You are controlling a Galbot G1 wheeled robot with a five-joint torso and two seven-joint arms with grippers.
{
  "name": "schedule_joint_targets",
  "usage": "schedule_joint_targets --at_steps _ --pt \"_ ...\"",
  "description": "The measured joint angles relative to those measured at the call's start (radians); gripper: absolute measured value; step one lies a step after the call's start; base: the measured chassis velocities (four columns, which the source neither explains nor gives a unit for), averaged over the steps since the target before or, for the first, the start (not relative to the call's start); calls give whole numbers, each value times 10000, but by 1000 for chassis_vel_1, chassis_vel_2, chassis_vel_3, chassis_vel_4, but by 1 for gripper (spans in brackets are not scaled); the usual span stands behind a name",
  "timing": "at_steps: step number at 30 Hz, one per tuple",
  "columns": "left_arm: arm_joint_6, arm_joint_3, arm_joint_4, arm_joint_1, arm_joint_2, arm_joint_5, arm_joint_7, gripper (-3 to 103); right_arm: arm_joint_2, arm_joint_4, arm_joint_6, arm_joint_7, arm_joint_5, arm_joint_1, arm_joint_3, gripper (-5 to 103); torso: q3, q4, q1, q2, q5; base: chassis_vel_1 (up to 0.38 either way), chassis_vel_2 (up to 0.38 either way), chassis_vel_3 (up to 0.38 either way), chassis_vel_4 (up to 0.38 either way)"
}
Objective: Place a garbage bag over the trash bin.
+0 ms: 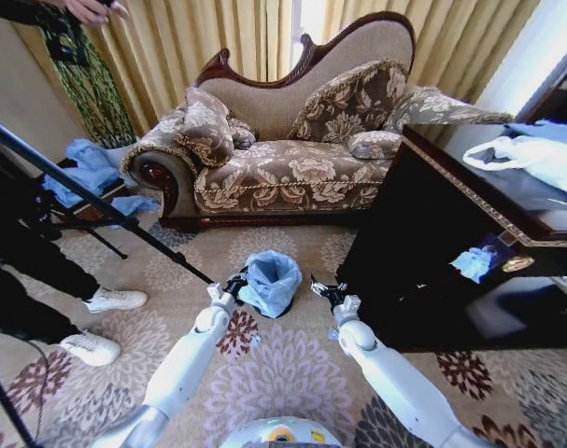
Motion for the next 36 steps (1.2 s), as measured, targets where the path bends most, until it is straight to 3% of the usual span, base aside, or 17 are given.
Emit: schedule_joint_targets --at_steps 12,21,36 --pt "-441 -30 1262 -242 -36 -85 -4 0 7 -19 20 -19 -42 -51 16 100 0 1 0 0 0 0 0 0 0" --pt "-955 132 3269 -1032 -360 -24 246 0 2 -17 34 -18 -51 -13 -35 100 0 0 0 0 -2 0 0 0 0" --pt "-1229 324 4071 -1527 -639 453 523 0 34 67 73 14 -188 59 -103 100 0 0 1 0 0 0 0 0 0"
